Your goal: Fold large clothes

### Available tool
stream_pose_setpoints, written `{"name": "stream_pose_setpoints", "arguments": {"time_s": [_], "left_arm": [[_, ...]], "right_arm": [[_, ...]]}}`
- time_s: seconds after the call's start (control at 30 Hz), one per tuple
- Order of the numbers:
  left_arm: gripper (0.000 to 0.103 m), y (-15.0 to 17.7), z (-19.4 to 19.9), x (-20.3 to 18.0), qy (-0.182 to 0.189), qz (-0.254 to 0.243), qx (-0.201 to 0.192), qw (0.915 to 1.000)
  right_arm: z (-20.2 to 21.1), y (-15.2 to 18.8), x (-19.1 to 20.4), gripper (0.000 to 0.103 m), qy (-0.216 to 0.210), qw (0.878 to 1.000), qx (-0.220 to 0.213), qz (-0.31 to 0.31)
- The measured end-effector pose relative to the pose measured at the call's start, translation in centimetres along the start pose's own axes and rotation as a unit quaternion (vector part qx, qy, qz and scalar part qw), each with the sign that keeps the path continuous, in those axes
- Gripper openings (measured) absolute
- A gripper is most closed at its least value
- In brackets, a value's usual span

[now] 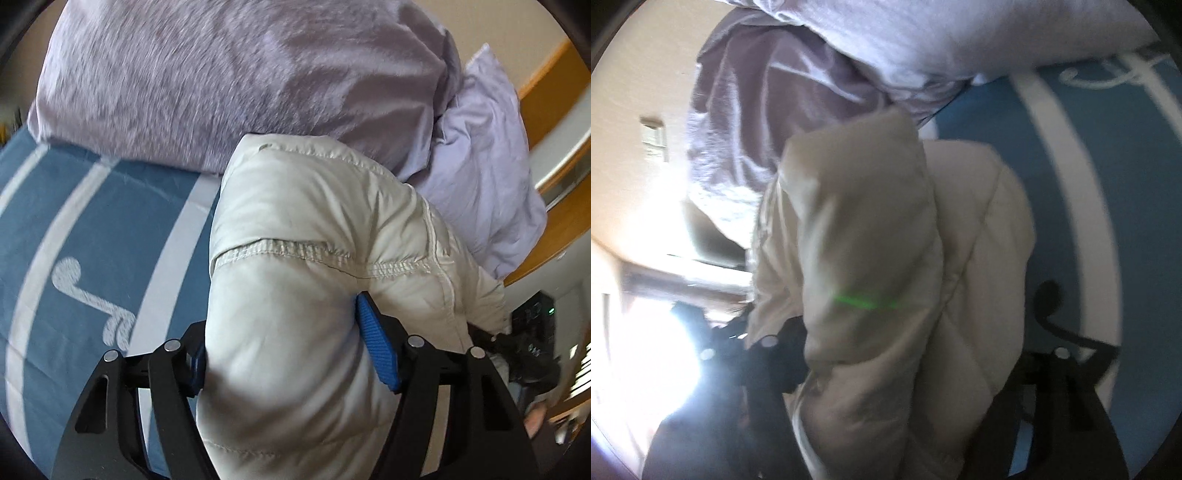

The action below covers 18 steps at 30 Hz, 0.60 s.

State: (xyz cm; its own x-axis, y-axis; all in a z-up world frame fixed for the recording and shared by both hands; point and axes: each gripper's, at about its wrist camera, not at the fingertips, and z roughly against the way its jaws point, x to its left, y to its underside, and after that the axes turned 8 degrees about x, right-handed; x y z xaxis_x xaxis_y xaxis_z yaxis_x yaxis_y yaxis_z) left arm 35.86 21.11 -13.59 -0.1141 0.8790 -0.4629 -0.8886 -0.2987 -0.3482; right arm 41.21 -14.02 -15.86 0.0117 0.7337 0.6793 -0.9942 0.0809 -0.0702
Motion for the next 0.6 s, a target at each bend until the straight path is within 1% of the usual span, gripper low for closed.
{"name": "stream_pose_setpoints", "arguments": {"time_s": [0.07, 0.13, 0.17, 0.2, 0.23, 0.3, 0.37, 0.4, 0.43, 0.5, 0.57, 0.6], "left_arm": [[0.073, 0.0, 0.2, -0.7, -0.025, -0.024, -0.007, 0.9994], [0.074, -0.1, 0.7, -1.2, -0.049, -0.04, -0.018, 0.9978], [0.075, -0.2, 1.1, -1.4, -0.062, -0.048, -0.026, 0.9966], [0.078, -0.2, 1.6, -1.8, -0.083, -0.059, -0.041, 0.9939], [0.082, -0.2, 2.0, -2.2, -0.099, -0.068, -0.055, 0.9912], [0.086, -0.2, 2.9, -2.6, -0.116, -0.082, -0.078, 0.9868], [0.088, -0.4, 3.0, -3.1, -0.118, -0.087, -0.082, 0.9858], [0.088, -0.5, 2.7, -3.4, -0.116, -0.09, -0.078, 0.986], [0.088, -0.5, 2.4, -3.8, -0.115, -0.093, -0.076, 0.9861], [0.088, -0.2, 1.9, -4.0, -0.113, -0.098, -0.067, 0.9865], [0.088, 0.3, 1.1, -4.5, -0.111, -0.104, -0.058, 0.9867], [0.088, 0.5, 0.6, -4.7, -0.112, -0.106, -0.055, 0.9866]], "right_arm": [[1.1, 0.3, 0.4, 0.071, 0.036, 0.999, -0.016, 0.003], [2.4, 0.8, 1.2, 0.072, 0.065, 0.997, -0.038, 0.017], [2.8, 1.1, 1.5, 0.072, 0.073, 0.996, -0.046, 0.022], [3.5, 1.4, 1.9, 0.074, 0.089, 0.994, -0.056, 0.028], [4.3, 1.8, 2.7, 0.076, 0.114, 0.99, -0.075, 0.036], [5.6, 2.8, 3.2, 0.079, 0.151, 0.981, -0.109, 0.05], [6.8, 3.5, 4.6, 0.079, 0.186, 0.968, -0.15, 0.07], [7.0, 4.0, 5.2, 0.079, 0.191, 0.965, -0.16, 0.082], [6.8, 3.8, 5.8, 0.079, 0.194, 0.962, -0.165, 0.094], [6.2, 4.3, 8.2, 0.075, 0.204, 0.954, -0.171, 0.139], [5.4, 5.1, 10.2, 0.068, 0.214, 0.942, -0.178, 0.186], [5.0, 5.5, 10.8, 0.067, 0.216, 0.938, -0.179, 0.204]]}}
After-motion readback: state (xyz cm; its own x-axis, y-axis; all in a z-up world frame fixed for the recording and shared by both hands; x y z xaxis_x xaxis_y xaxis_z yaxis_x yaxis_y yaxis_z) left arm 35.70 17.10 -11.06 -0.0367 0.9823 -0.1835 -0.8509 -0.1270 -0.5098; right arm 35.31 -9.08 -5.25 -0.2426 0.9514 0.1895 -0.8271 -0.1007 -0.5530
